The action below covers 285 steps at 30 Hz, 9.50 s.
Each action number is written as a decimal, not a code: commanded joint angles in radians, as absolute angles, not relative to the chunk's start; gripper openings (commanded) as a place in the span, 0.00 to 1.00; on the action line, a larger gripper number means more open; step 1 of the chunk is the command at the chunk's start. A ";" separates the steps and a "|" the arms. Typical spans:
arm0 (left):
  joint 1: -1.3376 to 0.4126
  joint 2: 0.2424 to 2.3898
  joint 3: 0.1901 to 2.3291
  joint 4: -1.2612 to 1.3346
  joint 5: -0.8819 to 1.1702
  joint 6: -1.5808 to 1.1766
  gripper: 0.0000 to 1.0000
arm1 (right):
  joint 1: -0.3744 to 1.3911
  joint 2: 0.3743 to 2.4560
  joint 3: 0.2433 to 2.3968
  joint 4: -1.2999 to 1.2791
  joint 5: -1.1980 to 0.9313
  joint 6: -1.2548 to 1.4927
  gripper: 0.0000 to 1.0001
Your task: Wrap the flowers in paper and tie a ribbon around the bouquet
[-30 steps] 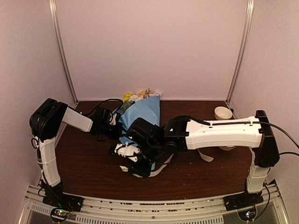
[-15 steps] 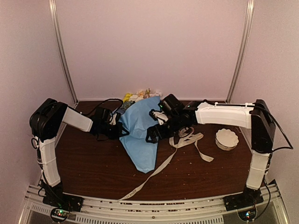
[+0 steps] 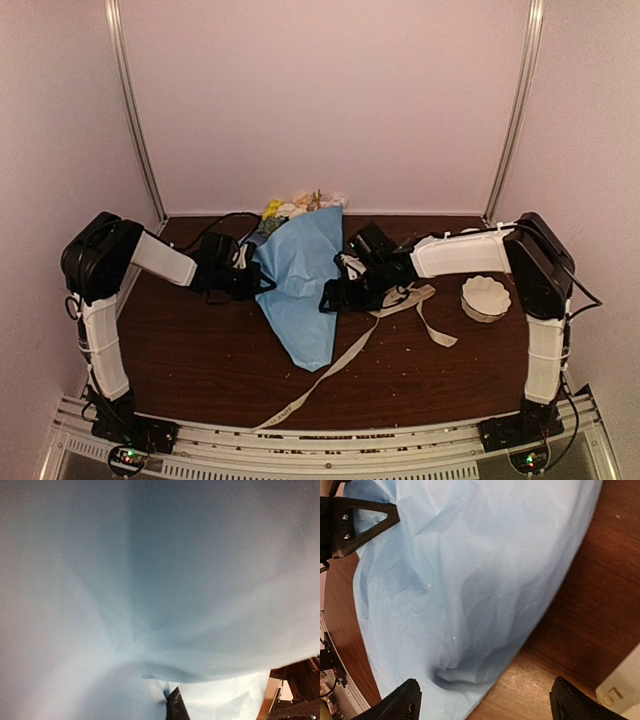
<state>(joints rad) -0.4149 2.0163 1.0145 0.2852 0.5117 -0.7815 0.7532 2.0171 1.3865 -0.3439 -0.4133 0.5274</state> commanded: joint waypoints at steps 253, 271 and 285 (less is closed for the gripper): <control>-0.537 2.037 1.283 -0.218 0.316 -0.419 0.00 | 0.477 1.696 1.307 -0.676 -0.020 0.263 0.00; -0.537 2.014 1.263 -0.203 0.301 -0.416 0.00 | 0.828 1.903 2.051 -0.537 -0.441 0.200 0.00; -0.535 1.940 1.205 -0.128 0.285 -0.435 0.00 | 0.749 2.174 2.054 -0.504 -0.314 0.356 0.00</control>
